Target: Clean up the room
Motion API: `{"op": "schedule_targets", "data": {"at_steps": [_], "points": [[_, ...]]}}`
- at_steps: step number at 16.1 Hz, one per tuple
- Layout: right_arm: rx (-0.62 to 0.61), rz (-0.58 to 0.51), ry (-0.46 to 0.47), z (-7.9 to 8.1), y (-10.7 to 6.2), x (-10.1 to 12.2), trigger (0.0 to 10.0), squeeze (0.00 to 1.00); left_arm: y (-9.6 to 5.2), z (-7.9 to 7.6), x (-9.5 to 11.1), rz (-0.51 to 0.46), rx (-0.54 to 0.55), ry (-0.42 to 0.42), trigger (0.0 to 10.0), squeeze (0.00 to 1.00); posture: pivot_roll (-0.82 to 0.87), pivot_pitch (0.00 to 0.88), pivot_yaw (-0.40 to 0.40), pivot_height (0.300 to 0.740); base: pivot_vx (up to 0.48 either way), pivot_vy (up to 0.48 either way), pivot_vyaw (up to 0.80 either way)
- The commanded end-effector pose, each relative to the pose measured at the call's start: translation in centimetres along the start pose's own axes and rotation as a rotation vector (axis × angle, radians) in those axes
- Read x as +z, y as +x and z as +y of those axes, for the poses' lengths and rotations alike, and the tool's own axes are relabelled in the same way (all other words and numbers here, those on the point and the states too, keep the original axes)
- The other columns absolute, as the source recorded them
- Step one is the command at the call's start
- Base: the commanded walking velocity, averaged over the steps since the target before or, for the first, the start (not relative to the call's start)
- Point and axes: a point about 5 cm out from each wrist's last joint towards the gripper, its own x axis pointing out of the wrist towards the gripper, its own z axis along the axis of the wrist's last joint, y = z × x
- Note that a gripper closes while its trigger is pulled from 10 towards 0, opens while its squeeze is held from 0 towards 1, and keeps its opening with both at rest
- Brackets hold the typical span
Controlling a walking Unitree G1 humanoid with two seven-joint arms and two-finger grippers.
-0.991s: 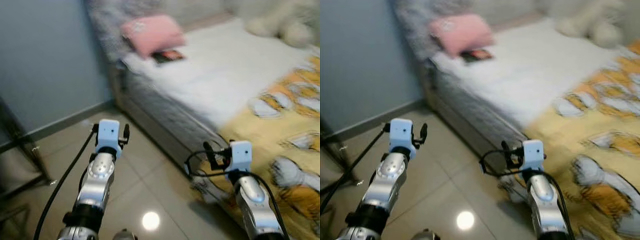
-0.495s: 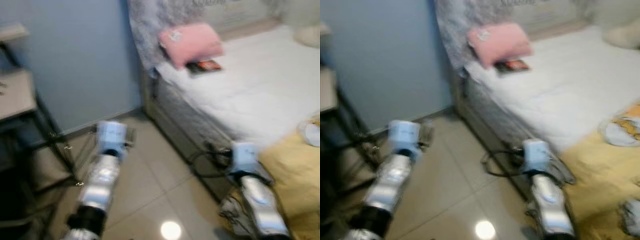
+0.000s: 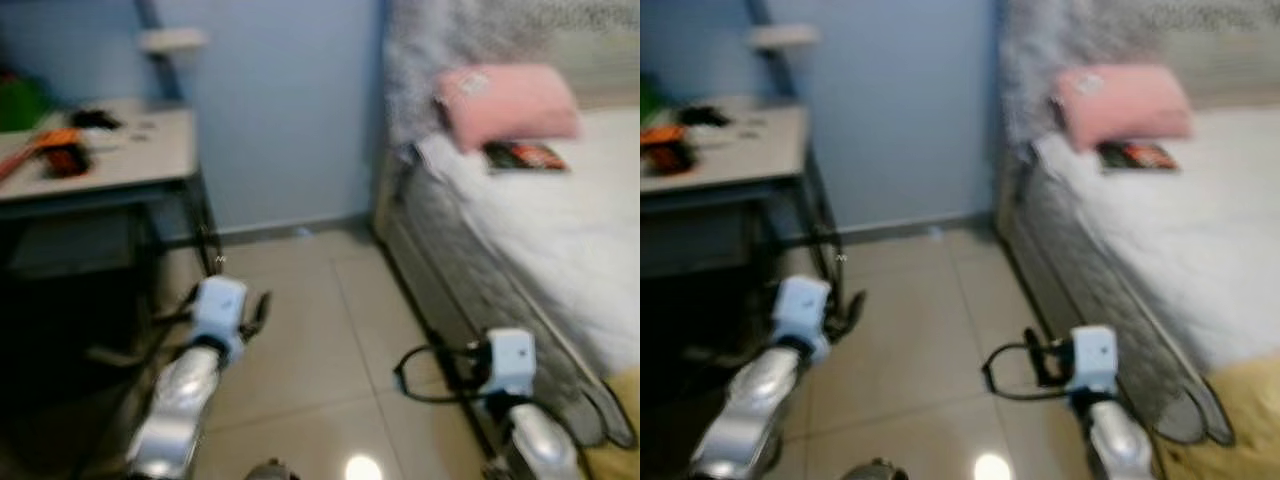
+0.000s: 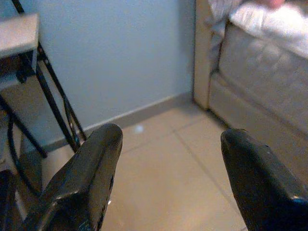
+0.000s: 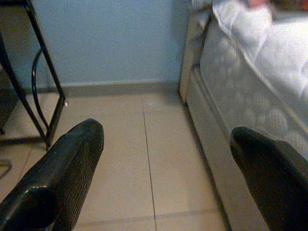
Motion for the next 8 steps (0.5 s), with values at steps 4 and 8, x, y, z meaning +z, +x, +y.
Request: {"op": "schedule_targets", "data": {"at_steps": [4,8], "points": [[0.036,-0.05,0.008,0.9,2.0,1.9,10.0,0.07,1.4,0.6,2.5,-0.074,0.074,-0.005,10.0,0.0,0.06,0.0,-0.026,0.74,0.0,0.0,0.65],[0.039,-0.037,0.005,1.5,2.6,1.7,10.0,0.06,2.0,1.3,3.2,-0.072,0.145,-0.074,10.0,0.0,0.06,0.0,-0.03,0.74,0.346,0.0,0.64]]}}
